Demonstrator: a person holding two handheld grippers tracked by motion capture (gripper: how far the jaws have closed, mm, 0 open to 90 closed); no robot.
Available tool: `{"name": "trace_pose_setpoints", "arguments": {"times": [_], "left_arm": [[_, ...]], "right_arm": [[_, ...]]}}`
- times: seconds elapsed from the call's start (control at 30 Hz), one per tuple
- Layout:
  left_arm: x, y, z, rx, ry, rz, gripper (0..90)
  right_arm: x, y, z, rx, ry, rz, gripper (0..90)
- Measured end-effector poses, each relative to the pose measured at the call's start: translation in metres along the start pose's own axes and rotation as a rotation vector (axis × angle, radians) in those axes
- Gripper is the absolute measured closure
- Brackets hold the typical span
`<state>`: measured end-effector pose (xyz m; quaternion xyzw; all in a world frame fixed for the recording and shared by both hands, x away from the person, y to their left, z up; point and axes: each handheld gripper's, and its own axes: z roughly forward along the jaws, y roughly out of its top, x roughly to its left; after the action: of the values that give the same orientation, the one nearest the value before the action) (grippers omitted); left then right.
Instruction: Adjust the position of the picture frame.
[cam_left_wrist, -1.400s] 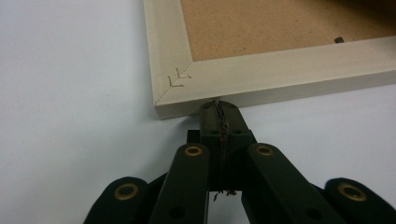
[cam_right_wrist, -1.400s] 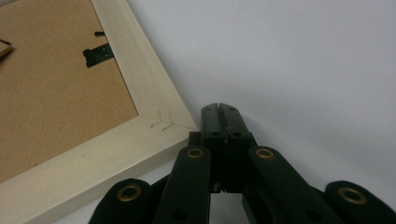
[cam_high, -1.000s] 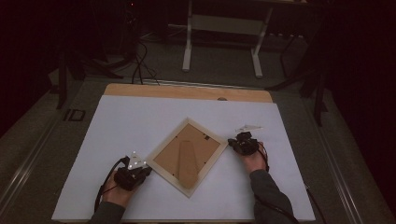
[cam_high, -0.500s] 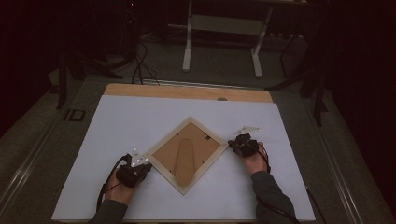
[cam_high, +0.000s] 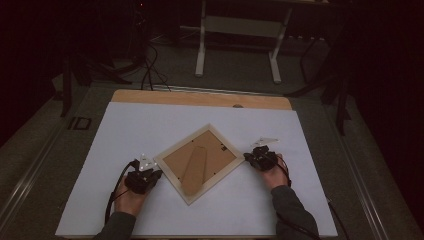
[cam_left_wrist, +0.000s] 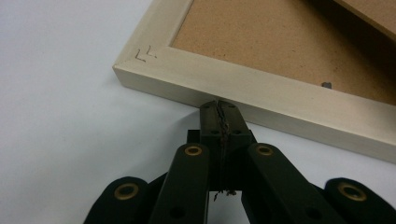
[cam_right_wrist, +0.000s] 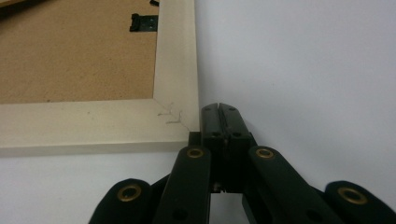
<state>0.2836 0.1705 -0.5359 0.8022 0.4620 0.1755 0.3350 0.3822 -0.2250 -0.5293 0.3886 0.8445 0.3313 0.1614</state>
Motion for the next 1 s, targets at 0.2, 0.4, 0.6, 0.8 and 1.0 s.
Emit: {"name": "trace_pose_setpoints", "arguments": {"times": [0.2,0.4,0.6,0.8,1.0], "left_arm": [[0.002,0.002,0.002,-0.009,-0.004,-0.022,90.0],[0.004,0.003,0.004,-0.013,0.002,-0.035,90.0],[0.004,0.005,0.006,-0.011,0.009,-0.039,90.0],[0.001,0.005,0.005,-0.008,0.020,-0.045,90.0],[-0.006,0.004,0.003,0.007,0.022,-0.039,90.0]], "right_arm": [[0.002,-0.004,-0.002,-0.011,0.005,0.008,90.0],[0.006,-0.009,-0.006,-0.019,0.017,0.026,90.0],[0.010,-0.014,-0.010,-0.022,0.017,0.031,90.0],[0.014,-0.015,-0.011,-0.027,0.010,0.044,90.0],[0.015,-0.017,-0.012,-0.032,0.007,0.053,90.0]]}}
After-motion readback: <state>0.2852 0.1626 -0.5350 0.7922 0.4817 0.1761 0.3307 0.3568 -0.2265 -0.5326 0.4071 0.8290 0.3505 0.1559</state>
